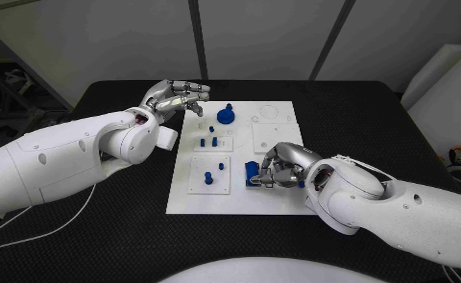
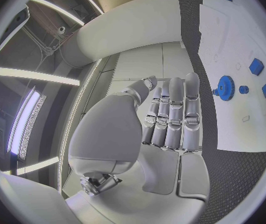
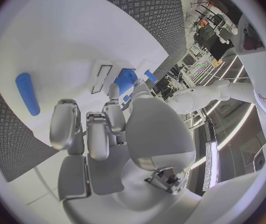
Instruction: Assemble the parts on the task board
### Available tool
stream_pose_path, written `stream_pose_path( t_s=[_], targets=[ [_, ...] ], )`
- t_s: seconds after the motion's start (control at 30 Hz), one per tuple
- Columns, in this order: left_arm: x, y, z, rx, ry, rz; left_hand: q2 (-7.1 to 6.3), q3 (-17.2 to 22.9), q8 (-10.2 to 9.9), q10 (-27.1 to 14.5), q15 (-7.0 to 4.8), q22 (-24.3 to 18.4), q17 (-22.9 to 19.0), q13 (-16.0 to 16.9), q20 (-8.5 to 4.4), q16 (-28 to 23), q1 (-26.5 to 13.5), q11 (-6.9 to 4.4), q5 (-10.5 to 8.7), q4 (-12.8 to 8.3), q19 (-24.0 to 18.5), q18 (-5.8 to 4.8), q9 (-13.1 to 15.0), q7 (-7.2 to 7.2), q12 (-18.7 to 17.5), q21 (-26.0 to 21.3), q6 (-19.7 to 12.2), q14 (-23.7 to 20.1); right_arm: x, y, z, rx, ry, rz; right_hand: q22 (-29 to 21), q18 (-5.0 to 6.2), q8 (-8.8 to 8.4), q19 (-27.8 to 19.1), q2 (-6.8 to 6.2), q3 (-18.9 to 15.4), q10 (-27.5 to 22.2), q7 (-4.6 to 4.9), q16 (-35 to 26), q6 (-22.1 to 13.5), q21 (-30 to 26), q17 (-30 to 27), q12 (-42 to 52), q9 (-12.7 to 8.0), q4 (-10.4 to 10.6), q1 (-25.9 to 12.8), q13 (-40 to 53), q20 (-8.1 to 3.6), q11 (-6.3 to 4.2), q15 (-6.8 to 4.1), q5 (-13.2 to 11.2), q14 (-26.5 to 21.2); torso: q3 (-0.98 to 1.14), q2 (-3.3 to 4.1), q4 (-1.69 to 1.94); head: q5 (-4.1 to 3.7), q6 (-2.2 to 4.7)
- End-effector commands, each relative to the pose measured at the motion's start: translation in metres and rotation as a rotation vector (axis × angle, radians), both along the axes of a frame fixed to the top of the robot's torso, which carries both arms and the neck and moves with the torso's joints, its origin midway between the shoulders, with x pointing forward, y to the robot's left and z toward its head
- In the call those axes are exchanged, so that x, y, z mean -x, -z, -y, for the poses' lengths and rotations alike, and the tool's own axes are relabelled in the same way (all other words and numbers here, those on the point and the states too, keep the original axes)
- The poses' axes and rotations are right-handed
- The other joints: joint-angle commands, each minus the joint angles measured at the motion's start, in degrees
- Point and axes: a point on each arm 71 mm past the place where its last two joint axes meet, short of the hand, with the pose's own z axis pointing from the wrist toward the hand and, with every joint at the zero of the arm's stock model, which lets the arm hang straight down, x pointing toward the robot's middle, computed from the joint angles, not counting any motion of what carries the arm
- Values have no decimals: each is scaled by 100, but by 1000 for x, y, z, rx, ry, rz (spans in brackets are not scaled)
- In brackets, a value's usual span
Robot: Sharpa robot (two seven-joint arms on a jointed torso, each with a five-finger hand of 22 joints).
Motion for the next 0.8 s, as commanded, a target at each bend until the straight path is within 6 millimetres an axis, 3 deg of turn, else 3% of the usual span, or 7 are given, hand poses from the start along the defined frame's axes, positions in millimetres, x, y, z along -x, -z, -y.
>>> stream_pose_path(
  t_s=[0.03, 0.4, 0.5, 0.6, 0.8],
  targets=[
    [0, -1, 2, 7, 13, 1, 54, -26, -6, -36, 15, -7, -6, 5, 14, -13, -10, 5, -5, 11, -32, 32, 3, -7, 38, -23, -37, -35, -1, 1, 0, 14, -14, -2, 3, -100, 31, 4, -13, -8, 38, -37, 0, 9, -3, 1211, 19, 11, -48, 132, 8, -38, -22, -54, -20, 543, -3, -2, -6, -2, -7],
    [0, -1, 2, 6, 14, -2, 55, -26, -5, -37, 15, -7, -6, 5, 14, -13, -10, 5, -5, 11, -32, 32, 3, -7, 39, -23, -37, -35, -3, 2, 0, 27, -19, -6, 3, -98, 37, 0, 31, 15, 49, -52, -4, 17, -11, 1205, 32, 25, -213, 504, 37, -49, -37, -67, -88, 542, 0, -7, -5, -10, -24],
    [0, -1, 2, 6, 15, -3, 63, -26, -4, -42, 15, -9, -8, 5, 15, -12, -10, 4, -4, 14, -32, 33, 3, -7, 43, -27, -39, -37, -3, 2, 0, 28, -23, -2, 0, -97, 50, -5, 43, 59, 70, -60, -4, 39, -18, 1206, 64, 35, -329, 713, 73, -57, -46, -76, -472, 542, 0, -9, -4, -10, -26],
    [0, -1, 2, 6, 16, -4, 63, -26, -4, -42, 15, -9, -8, 5, 15, -12, -10, 4, -4, 14, -32, 33, 3, -7, 43, -27, -39, -37, -3, 2, -1, 26, -26, 3, -2, -97, 54, -8, 33, 61, 79, -56, -3, 48, -23, 1208, 76, 40, -370, 777, 89, -58, -43, -73, -674, 542, 0, -7, -7, -11, -25],
    [0, -1, 2, 6, 16, -5, 63, -26, -4, -42, 15, -9, -8, 5, 15, -12, -10, 4, -4, 14, -32, 33, 3, -7, 43, -27, -39, -37, -2, 0, 0, 15, -27, 13, 4, -99, 63, -5, 28, 22, 102, -48, -3, 62, -20, 1208, 107, 46, -317, 690, 119, -54, -35, -67, -785, 542, 1, -8, -13, -14, -20]
  ],
)
